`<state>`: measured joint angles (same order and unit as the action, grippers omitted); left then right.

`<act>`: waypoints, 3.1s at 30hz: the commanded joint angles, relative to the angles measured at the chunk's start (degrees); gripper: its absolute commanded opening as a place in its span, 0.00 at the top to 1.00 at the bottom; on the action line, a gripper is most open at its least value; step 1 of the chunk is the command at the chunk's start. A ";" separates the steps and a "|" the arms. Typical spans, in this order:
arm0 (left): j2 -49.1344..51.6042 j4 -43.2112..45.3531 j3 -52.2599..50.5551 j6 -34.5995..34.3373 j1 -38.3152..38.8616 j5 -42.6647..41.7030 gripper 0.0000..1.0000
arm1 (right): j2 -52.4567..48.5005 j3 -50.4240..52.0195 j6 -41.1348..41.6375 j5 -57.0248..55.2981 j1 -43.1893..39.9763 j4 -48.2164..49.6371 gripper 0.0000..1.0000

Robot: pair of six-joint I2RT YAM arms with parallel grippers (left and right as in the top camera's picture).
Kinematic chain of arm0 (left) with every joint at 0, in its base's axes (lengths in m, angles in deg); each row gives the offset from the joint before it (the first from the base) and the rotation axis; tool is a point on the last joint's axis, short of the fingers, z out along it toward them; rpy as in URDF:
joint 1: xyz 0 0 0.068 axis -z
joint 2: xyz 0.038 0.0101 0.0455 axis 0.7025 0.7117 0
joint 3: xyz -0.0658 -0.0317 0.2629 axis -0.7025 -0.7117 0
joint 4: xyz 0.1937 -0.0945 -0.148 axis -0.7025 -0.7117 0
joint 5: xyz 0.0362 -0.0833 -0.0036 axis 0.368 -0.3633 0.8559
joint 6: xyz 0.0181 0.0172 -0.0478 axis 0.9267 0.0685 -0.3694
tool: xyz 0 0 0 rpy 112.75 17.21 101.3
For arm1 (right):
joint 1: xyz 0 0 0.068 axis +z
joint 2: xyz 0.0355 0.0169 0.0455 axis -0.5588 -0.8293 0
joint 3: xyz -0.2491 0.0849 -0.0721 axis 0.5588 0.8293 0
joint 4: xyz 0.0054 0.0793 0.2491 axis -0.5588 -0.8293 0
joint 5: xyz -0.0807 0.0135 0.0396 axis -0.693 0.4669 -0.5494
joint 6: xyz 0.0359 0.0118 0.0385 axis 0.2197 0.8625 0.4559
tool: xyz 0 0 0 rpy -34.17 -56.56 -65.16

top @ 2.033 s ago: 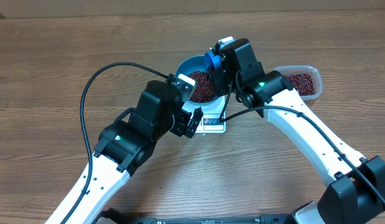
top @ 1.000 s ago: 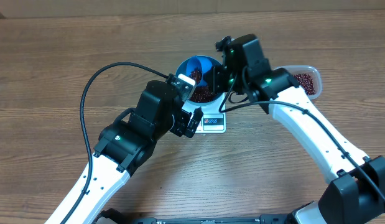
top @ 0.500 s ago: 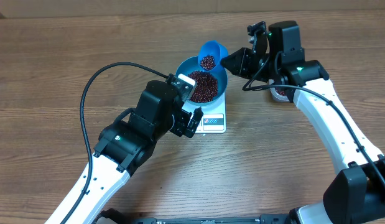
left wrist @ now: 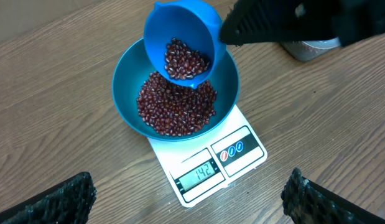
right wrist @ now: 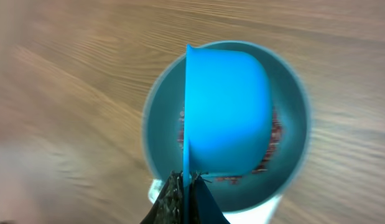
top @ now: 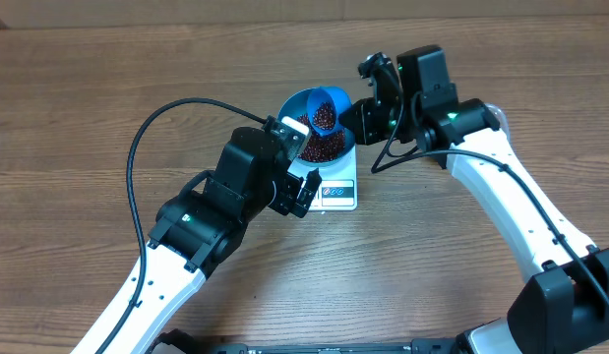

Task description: Scoop item into bowl and weigh 150g on scale

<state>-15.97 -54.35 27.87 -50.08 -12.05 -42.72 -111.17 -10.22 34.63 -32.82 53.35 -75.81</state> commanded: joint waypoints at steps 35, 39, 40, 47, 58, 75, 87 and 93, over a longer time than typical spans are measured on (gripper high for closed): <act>0.11 0.24 1.51 -0.20 -0.20 -0.28 0.00 | 0.15 -0.17 -7.87 -17.73 9.81 -1.57 0.96; 0.11 0.26 1.51 -0.17 -0.20 -0.26 0.00 | 0.15 -0.17 -5.86 -16.28 9.81 -2.23 0.96; 0.11 0.26 1.51 -0.17 -0.20 -0.28 0.00 | 0.15 -0.17 -5.88 -16.31 9.81 -2.19 0.96; 0.11 0.28 1.51 -0.17 -0.20 -0.26 0.00 | 0.15 -0.17 -5.88 -16.33 9.81 -2.19 0.96; 0.11 0.26 1.51 -0.17 -0.20 -0.26 0.00 | 0.15 -0.17 -5.88 -16.33 9.81 -2.19 0.96; 0.11 0.26 1.51 -0.17 -0.20 -0.26 0.01 | 0.04 -0.17 -6.10 -16.79 9.81 -1.11 0.96; 0.11 0.22 1.51 -0.15 -0.20 -0.24 0.01 | -5.92 -0.17 -6.16 -21.59 9.79 3.32 0.96; 0.11 0.02 1.51 -0.15 -0.20 -0.24 0.00 | -7.37 -0.15 -8.07 -24.48 9.70 3.89 0.96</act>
<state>-15.95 -54.33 27.87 -50.08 -12.05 -42.72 -118.10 -10.22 28.13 -54.69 62.99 -72.31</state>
